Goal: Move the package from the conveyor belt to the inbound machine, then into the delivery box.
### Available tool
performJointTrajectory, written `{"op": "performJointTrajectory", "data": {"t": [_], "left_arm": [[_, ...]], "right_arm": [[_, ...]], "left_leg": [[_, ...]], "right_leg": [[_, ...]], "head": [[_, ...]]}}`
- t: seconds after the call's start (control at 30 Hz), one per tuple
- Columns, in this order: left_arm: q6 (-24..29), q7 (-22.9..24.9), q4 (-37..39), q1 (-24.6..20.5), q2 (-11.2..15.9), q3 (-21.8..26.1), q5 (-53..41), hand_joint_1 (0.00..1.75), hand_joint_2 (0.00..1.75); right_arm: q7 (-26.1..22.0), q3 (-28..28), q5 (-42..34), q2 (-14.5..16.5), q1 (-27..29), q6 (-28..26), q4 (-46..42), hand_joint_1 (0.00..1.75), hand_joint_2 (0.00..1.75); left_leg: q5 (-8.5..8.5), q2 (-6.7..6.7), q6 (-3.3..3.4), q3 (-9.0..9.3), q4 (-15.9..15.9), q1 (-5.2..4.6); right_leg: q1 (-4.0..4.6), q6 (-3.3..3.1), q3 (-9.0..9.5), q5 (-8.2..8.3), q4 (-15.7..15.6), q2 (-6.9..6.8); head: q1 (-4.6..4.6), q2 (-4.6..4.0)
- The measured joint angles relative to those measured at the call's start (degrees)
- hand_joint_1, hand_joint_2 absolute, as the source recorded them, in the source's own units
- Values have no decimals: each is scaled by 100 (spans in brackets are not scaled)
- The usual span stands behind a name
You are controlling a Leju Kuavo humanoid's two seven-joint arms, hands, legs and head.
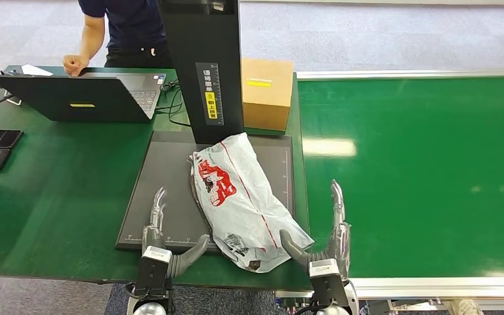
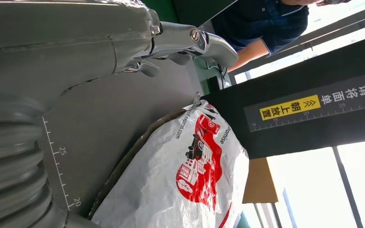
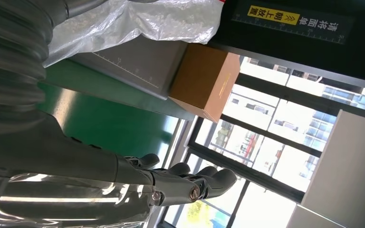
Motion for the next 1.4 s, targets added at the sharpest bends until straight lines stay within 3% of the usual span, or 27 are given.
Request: {"op": "performJointTrajectory", "data": {"t": [1.4], "left_arm": [[-79,-8,5,-31,-2,-4,9,0,175]], "right_arm": [[-93,109,-74,26,20,-82,5,0,175]], "left_leg": [[0,0,0,0,0,0]], "right_leg": [[0,0,0,0,0,0]], "head": [[0,0]]}}
